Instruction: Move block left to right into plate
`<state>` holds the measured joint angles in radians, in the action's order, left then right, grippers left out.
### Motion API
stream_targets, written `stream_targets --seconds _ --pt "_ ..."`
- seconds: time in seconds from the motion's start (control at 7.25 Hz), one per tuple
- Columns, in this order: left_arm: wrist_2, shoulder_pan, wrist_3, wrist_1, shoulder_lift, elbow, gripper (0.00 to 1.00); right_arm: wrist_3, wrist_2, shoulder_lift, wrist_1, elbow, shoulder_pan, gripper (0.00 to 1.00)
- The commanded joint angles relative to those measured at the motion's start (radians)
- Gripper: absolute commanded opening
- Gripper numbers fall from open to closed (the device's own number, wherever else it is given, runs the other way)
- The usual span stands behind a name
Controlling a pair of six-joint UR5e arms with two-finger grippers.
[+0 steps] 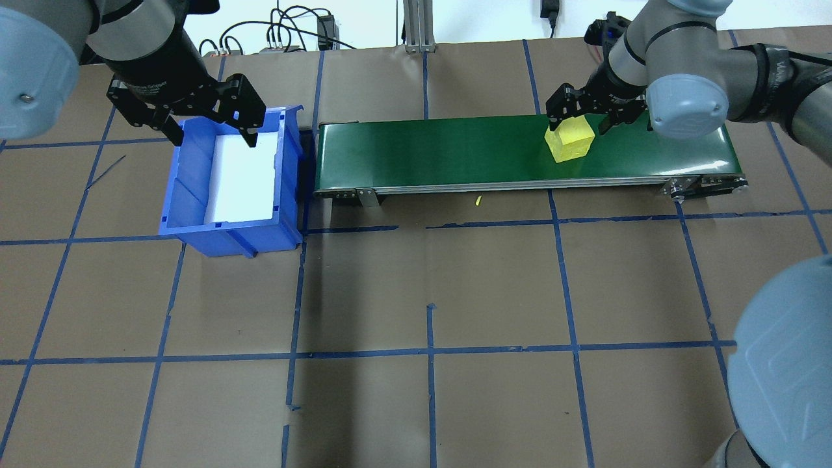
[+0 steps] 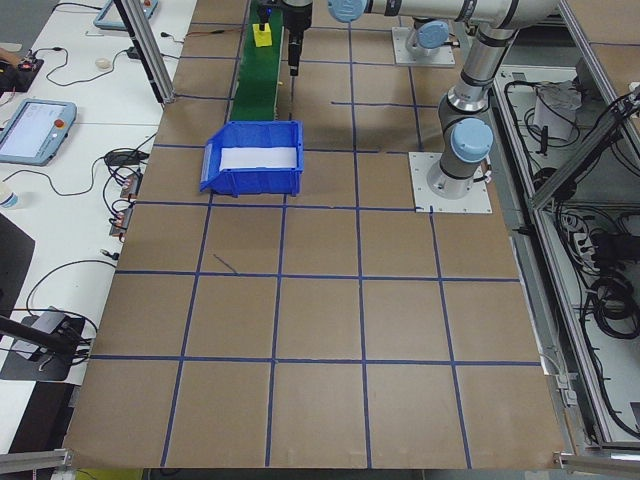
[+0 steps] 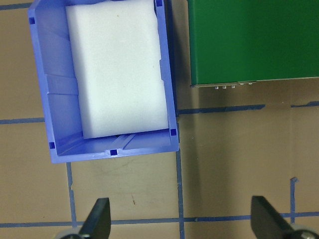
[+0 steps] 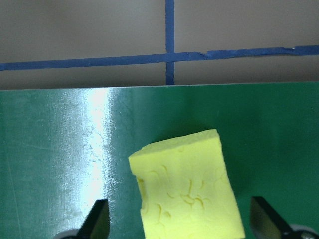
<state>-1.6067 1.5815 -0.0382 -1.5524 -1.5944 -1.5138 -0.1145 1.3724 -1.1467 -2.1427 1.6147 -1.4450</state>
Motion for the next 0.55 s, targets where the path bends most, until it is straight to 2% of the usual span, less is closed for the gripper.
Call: stream_targets --seconds 0.0,0.14,0.28,0.41 --pt "0.001 0.0 0.0 0.002 0.001 0.001 1.0 -0.051 0.002 0.022 -0.003 0.01 0.0 0.97" --pt "-0.002 0.0 0.0 0.0 0.001 0.0 1.0 -0.127 0.026 0.028 -0.003 0.025 0.0 0.79" --pt "-0.004 0.0 0.001 0.0 0.004 -0.002 1.0 -0.192 0.145 0.018 -0.002 0.036 0.002 0.45" --pt "-0.004 0.0 0.0 0.0 0.002 0.0 1.0 -0.289 0.234 0.004 0.0 0.016 0.017 0.36"
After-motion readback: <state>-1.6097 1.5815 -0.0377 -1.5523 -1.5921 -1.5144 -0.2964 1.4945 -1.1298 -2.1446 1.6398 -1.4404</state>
